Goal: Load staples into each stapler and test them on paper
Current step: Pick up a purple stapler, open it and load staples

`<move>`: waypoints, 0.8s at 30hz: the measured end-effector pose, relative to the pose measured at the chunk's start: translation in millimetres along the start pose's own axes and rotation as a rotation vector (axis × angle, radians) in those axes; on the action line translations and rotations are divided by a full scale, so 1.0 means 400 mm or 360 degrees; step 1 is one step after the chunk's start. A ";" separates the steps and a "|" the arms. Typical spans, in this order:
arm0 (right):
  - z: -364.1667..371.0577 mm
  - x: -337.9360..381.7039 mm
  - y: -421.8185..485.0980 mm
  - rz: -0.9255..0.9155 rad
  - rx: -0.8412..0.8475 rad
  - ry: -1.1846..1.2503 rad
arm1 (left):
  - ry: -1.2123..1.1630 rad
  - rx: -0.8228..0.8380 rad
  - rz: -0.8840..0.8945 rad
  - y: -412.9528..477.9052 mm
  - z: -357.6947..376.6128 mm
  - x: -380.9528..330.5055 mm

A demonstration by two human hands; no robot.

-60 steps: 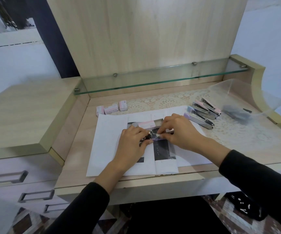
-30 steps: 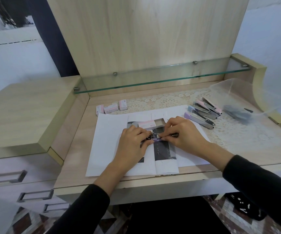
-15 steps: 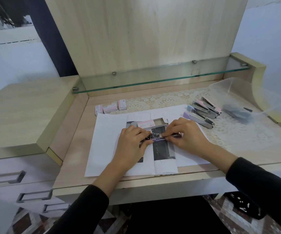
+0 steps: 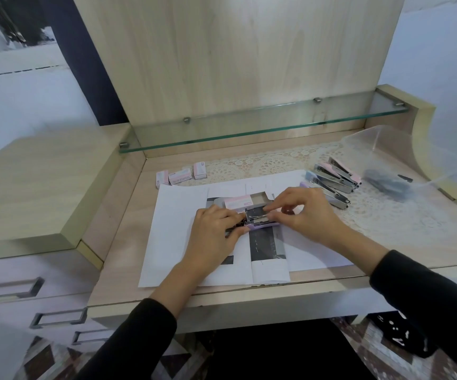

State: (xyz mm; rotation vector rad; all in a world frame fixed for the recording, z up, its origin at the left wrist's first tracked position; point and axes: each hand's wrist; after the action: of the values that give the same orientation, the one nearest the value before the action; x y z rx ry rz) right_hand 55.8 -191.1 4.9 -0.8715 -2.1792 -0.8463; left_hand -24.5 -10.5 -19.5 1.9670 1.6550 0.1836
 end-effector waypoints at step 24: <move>0.041 0.029 0.153 0.0785 0.0030 -0.0256 | -0.0450 0.0475 -0.0692 0.111 -0.056 0.076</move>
State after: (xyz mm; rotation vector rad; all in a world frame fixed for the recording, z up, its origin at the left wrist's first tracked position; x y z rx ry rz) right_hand 90.1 -139.9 23.4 -1.4295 -1.9633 -0.5235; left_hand 10.9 21.7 13.5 1.6771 1.9455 -0.5070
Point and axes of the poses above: each hand's wrist, its own y-axis towards the middle knuckle, its own z-axis out of the palm, x = y × z, and after that the axes turned 4 degrees about x, right-handed
